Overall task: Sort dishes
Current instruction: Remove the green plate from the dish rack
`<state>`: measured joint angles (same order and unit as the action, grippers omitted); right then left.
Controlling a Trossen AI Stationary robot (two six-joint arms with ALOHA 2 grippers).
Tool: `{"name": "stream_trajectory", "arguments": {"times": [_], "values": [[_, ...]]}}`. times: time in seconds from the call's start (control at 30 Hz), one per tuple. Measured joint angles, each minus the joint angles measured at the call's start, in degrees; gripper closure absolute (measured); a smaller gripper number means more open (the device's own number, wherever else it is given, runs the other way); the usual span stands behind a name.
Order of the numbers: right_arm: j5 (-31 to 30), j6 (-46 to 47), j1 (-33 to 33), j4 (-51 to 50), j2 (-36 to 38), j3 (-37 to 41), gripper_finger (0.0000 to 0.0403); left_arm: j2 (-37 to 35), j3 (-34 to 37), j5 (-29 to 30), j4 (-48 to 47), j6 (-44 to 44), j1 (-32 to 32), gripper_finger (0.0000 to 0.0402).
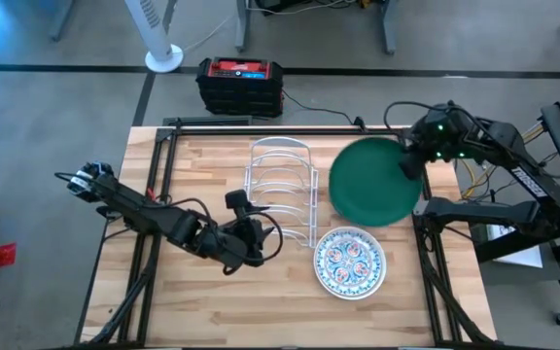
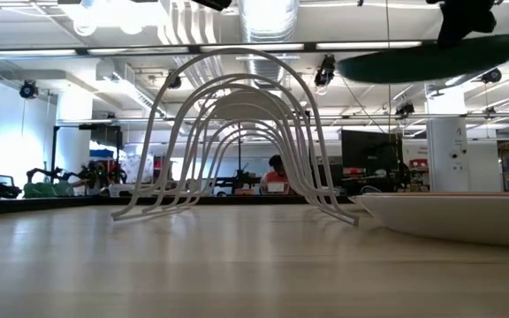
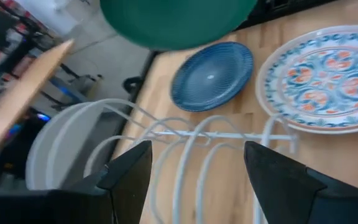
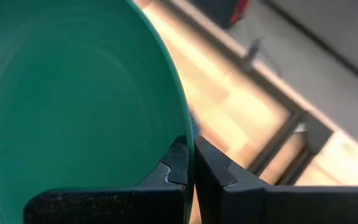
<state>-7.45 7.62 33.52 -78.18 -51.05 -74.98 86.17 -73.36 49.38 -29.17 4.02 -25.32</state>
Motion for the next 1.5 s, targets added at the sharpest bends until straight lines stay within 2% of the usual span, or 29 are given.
{"name": "stream_trajectory", "arguments": {"times": [0.2, 0.33, 0.6, 0.77, 1.03, 1.3, 1.5], "values": [[-4.66, 0.48, 0.0, 7.19, -3.52, 0.22, 0.0403, 0.02, 0.0, 6.53, -0.23, -4.14, 0.09, 0.0157], [-6.31, 0.18, 0.0, 8.41, -8.55, 0.31, 0.0403, 0.01, 0.0, 9.71, -1.42, -5.02, 0.09, 0.0157], [-7.69, -1.7, 0.2, 7.64, -19.41, 1.2, 0.0403, 0.0, 0.02, 10.09, -2.8, -4.16, 0.09, 0.0157], [-7.67, -2.87, 1.23, 7.07, -23.77, 1.2, 0.0403, 0.0, 0.02, 10.1, -4.99, -1.62, 0.09, 0.0157], [-7.54, -4.55, 4.0, 7.06, -25.98, 1.2, 0.0403, 0.0, 0.02, 10.11, -7.65, 3.06, 0.09, 0.0157], [-5.55, -4.81, 5.33, 7.63, -25.99, 1.62, 0.0403, 0.0, 0.35, 10.11, -7.71, 3.16, 0.09, 0.0157], [-2.59, -5.43, 5.51, 10.61, -25.99, 4.88, 0.0403, 0.0, 0.44, 10.1, -7.74, 3.41, 0.09, 0.0157]]}}
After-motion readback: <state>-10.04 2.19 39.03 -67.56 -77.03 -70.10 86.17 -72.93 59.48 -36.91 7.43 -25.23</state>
